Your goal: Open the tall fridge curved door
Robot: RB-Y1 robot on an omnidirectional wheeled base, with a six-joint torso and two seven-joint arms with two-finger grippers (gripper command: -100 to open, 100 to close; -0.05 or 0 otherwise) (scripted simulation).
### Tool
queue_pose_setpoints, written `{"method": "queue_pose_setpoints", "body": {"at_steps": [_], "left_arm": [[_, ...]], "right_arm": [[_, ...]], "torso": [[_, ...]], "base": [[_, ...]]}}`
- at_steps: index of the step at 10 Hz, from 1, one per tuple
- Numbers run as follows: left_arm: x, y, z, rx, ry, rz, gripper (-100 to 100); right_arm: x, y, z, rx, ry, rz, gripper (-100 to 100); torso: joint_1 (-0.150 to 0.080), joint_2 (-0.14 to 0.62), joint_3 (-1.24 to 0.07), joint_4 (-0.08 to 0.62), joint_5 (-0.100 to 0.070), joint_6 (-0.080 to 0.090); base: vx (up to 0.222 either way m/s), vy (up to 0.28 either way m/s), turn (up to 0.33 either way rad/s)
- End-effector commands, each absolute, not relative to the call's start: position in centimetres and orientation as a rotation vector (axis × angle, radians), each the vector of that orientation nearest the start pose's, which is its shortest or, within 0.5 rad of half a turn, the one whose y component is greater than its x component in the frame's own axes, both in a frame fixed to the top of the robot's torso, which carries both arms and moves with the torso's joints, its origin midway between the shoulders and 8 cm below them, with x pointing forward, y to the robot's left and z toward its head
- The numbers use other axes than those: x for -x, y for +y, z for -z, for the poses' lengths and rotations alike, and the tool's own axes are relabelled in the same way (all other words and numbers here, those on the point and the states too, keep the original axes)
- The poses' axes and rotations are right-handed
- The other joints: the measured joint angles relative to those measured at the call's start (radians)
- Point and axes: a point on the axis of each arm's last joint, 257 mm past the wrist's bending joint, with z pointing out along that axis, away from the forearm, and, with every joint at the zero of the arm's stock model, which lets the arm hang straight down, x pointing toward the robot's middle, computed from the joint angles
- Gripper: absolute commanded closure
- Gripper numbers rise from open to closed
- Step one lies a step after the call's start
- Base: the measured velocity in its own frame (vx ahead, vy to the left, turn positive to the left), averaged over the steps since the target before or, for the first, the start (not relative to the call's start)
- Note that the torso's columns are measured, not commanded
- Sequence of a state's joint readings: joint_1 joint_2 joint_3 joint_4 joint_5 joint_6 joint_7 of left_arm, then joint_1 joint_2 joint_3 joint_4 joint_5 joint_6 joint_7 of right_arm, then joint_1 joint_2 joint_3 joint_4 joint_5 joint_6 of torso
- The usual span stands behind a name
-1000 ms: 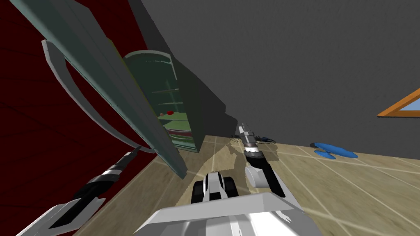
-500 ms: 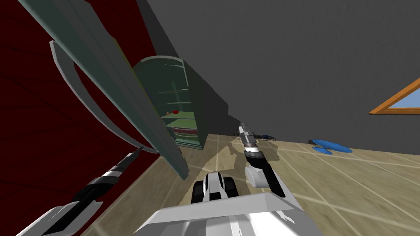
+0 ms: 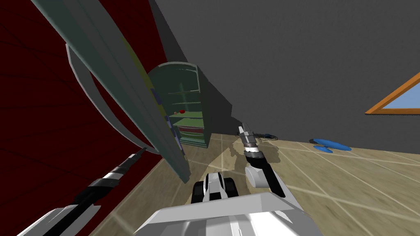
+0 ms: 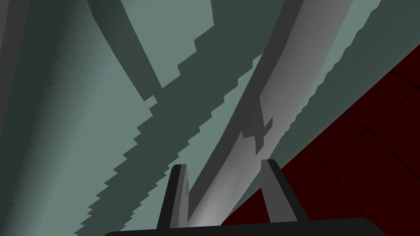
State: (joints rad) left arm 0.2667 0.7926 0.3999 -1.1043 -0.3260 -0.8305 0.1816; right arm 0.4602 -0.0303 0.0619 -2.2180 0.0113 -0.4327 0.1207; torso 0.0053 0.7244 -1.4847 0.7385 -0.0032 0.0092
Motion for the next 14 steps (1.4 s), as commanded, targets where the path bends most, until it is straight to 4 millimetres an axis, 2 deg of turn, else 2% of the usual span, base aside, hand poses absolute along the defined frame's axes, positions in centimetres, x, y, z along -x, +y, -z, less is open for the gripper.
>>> {"method": "queue_pose_setpoints", "body": {"at_steps": [1,2,4,5,6,7,8,11,14], "left_arm": [[-38.6,57.0,16.1,0.375,1.459,0.604,100],[-38.6,57.0,16.1,0.375,1.459,0.604,100],[-38.0,54.8,16.2,0.327,1.483,0.668,100],[-38.0,54.8,16.2,0.327,1.483,0.668,100],[-37.7,53.7,16.3,0.303,1.495,0.701,100],[-37.6,54.4,16.7,0.318,1.497,0.682,100],[-37.2,53.1,16.5,0.283,1.505,0.715,100],[-36.9,52.0,16.5,0.255,1.513,0.745,100],[-36.1,49.9,16.4,0.199,1.528,0.805,100]], "right_arm": [[-37.3,-25.3,0.5,-0.657,0.746,-1.238,0],[-37.3,-25.3,0.5,-0.657,0.746,-1.238,0],[-37.3,-25.3,0.5,-0.657,0.746,-1.238,0],[-37.3,-25.3,0.5,-0.657,0.746,-1.238,0],[-37.3,-25.3,0.5,-0.657,0.746,-1.238,0],[-37.3,-25.3,0.5,-0.657,0.746,-1.238,0],[-37.3,-25.3,0.5,-0.657,0.746,-1.238,0],[-37.3,-25.3,0.5,-0.657,0.746,-1.238,0],[-37.3,-25.3,0.5,-0.657,0.746,-1.238,0]], "torso": [[0.003,-0.001,-0.001,0.001,-0.001,0.001],[0.004,0.002,0.001,0.0,0.001,0.001],[-0.004,0.001,0.0,-0.002,0.001,-0.001],[-0.002,0.004,0.003,-0.001,0.002,-0.002],[-0.004,0.004,0.003,-0.001,0.003,-0.003],[-0.004,0.004,0.003,-0.001,0.002,-0.004],[-0.011,0.003,0.002,-0.004,0.003,-0.003],[0.0,0.005,0.003,-0.002,0.004,-0.003],[-0.003,0.001,0.001,-0.002,0.002,0.0]], "base": [[-0.171,0.357,-0.041],[-0.126,0.283,-0.015],[-0.134,0.306,-0.025],[-0.115,0.285,-0.026],[-0.059,0.278,-0.009],[-0.033,0.137,0.026],[-0.027,0.199,0.017],[-0.042,0.234,-0.019],[-0.014,0.275,-0.004]]}}
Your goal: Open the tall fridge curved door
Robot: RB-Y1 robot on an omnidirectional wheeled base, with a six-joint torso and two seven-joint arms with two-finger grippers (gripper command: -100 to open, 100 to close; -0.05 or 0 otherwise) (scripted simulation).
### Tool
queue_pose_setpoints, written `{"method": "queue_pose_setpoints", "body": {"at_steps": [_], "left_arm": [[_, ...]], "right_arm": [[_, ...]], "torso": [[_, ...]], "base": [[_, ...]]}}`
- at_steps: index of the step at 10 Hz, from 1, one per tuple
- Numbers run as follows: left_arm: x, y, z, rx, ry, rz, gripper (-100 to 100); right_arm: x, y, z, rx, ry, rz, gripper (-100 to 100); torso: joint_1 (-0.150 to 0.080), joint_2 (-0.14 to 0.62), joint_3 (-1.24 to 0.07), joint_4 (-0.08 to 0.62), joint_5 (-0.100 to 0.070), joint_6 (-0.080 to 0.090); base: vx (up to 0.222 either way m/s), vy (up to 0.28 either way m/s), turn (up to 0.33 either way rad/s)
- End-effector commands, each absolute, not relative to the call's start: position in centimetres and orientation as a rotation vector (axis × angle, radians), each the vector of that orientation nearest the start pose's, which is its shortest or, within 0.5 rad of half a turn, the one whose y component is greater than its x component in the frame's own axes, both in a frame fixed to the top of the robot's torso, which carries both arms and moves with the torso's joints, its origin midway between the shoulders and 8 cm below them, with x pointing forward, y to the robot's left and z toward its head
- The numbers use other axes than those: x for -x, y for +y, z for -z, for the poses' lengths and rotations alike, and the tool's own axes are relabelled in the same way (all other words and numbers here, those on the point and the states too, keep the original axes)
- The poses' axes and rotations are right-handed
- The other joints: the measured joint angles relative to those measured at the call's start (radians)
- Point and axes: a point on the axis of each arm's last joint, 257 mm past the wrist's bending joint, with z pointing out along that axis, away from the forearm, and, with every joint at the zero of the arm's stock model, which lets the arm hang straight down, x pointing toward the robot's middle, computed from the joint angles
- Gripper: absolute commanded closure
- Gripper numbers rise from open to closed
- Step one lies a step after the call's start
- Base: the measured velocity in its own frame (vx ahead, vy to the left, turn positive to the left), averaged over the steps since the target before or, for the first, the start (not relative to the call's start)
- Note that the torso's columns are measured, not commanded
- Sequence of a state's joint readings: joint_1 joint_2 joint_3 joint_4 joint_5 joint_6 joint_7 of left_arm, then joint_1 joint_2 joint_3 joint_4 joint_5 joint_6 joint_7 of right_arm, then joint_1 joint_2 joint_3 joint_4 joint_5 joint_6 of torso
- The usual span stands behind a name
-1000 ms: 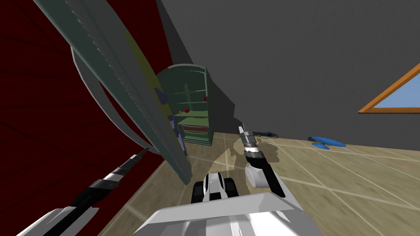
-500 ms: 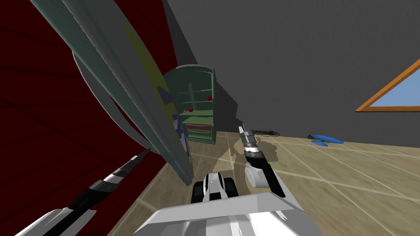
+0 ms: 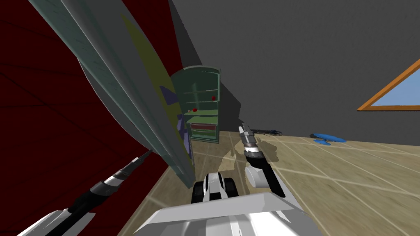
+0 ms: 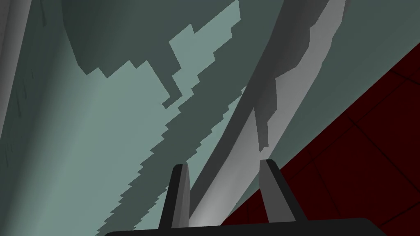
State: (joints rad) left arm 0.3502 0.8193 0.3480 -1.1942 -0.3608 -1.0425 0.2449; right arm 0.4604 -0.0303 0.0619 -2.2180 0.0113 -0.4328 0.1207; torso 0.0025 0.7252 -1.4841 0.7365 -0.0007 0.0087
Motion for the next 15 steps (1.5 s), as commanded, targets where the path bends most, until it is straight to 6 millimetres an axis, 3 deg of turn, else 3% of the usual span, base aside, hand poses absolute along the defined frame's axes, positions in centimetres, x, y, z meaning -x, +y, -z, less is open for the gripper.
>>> {"method": "queue_pose_setpoints", "body": {"at_steps": [1,7,8,12,13,14,15], "left_arm": [[-36.1,49.9,16.4,0.199,1.528,0.805,100],[-34.7,46.7,16.3,0.116,1.549,0.898,100],[-34.8,47.9,14.5,0.123,1.544,0.886,-100],[-35.0,48.8,11.5,0.114,1.545,0.906,-100],[-34.9,48.7,12.1,0.116,1.546,0.901,-100],[-35.0,48.7,12.0,0.117,1.546,0.903,0],[-35.0,48.7,12.0,0.117,1.546,0.903,0]], "right_arm": [[-37.3,-25.3,0.5,-0.657,0.746,-1.238,0],[-37.3,-25.3,0.5,-0.657,0.746,-1.238,0],[-37.3,-25.3,0.5,-0.657,0.746,-1.238,0],[-37.3,-25.3,0.5,-0.658,0.746,-1.239,0],[-37.3,-25.3,0.5,-0.658,0.746,-1.239,0],[-37.3,-25.3,0.5,-0.657,0.746,-1.239,0],[-37.3,-25.3,0.5,-0.657,0.746,-1.239,0]], "torso": [[0.001,-0.002,-0.001,0.0,-0.001,0.002],[-0.009,0.006,0.004,-0.001,0.001,0.0],[-0.013,0.008,0.006,-0.001,0.001,-0.001],[-0.009,0.014,0.008,0.003,-0.003,-0.007],[-0.004,0.014,0.009,0.003,0.0,-0.008],[0.0,0.015,0.009,0.002,0.002,-0.008],[0.001,0.014,0.009,0.002,0.002,-0.009]], "base": [[0.004,0.255,0.007],[-0.045,0.23,-0.014],[-0.01,0.073,0.084],[0.031,-0.056,0.063],[0.009,-0.023,0.004],[-0.001,-0.013,-0.005],[-0.001,-0.006,0.0]]}}
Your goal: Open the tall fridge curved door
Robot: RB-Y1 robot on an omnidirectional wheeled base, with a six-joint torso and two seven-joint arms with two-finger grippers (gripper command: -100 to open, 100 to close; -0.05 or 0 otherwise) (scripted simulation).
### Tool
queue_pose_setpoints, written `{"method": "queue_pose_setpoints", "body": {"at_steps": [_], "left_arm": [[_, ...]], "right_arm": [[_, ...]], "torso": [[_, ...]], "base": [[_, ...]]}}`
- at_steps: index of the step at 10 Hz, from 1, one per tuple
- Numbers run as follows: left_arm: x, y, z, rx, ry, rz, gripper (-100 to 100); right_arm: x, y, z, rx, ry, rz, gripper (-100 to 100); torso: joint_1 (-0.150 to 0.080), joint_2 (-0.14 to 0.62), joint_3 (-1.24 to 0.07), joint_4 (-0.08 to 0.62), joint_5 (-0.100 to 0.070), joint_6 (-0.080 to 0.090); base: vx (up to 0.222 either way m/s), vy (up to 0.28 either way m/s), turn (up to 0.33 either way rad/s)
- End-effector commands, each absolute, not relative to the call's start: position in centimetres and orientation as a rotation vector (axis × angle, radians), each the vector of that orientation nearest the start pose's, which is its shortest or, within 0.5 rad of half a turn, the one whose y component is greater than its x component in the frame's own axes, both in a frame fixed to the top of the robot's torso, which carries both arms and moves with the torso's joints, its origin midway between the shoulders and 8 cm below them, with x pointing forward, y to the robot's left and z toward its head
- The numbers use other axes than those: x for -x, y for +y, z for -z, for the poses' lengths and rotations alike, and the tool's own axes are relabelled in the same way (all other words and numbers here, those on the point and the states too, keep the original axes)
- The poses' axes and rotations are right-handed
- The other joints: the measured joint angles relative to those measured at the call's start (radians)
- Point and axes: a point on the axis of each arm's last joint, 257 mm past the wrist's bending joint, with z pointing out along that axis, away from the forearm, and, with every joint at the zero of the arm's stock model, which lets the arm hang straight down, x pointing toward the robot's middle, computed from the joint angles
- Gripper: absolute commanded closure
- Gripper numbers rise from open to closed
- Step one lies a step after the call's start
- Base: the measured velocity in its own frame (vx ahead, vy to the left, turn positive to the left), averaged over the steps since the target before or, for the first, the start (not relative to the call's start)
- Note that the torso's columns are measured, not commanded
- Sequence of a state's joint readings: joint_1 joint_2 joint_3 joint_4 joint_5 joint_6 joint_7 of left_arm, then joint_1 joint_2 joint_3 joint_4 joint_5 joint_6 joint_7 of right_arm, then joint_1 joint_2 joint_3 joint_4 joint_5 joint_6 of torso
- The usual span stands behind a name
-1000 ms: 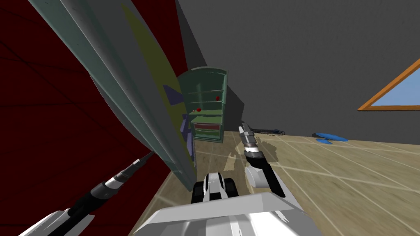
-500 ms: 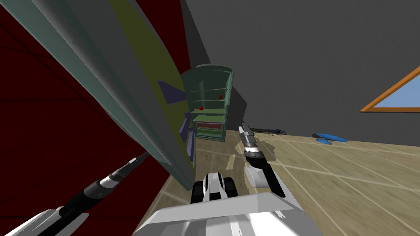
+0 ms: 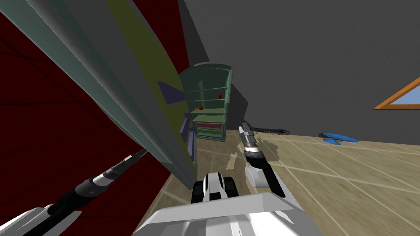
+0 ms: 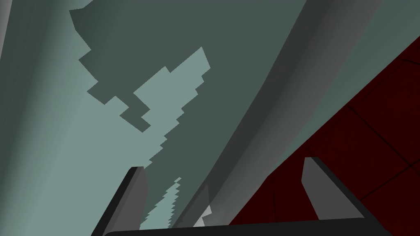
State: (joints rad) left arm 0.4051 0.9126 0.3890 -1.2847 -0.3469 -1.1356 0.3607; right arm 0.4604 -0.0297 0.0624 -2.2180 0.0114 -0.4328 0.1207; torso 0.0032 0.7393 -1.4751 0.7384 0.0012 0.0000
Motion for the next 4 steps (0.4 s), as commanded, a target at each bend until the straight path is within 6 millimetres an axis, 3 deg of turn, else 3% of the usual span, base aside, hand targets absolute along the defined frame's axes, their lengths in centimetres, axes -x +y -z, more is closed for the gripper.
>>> {"method": "queue_pose_setpoints", "body": {"at_steps": [1,4], "left_arm": [[-34.97,48.74,11.98,0.117,1.546,0.903,0],[-34.97,48.74,11.98,0.117,1.546,0.903,0]], "right_arm": [[-37.27,-25.29,0.47,-0.657,0.746,-1.239,0],[-37.27,-25.29,0.47,-0.657,0.746,-1.239,0]], "torso": [[-0.001,-0.001,-0.001,0.0,0.0,0.0],[-0.003,-0.002,-0.001,0.0,-0.001,0.0]], "base": [[0.0,0.0,0.0],[0.0,0.0,0.0]]}}
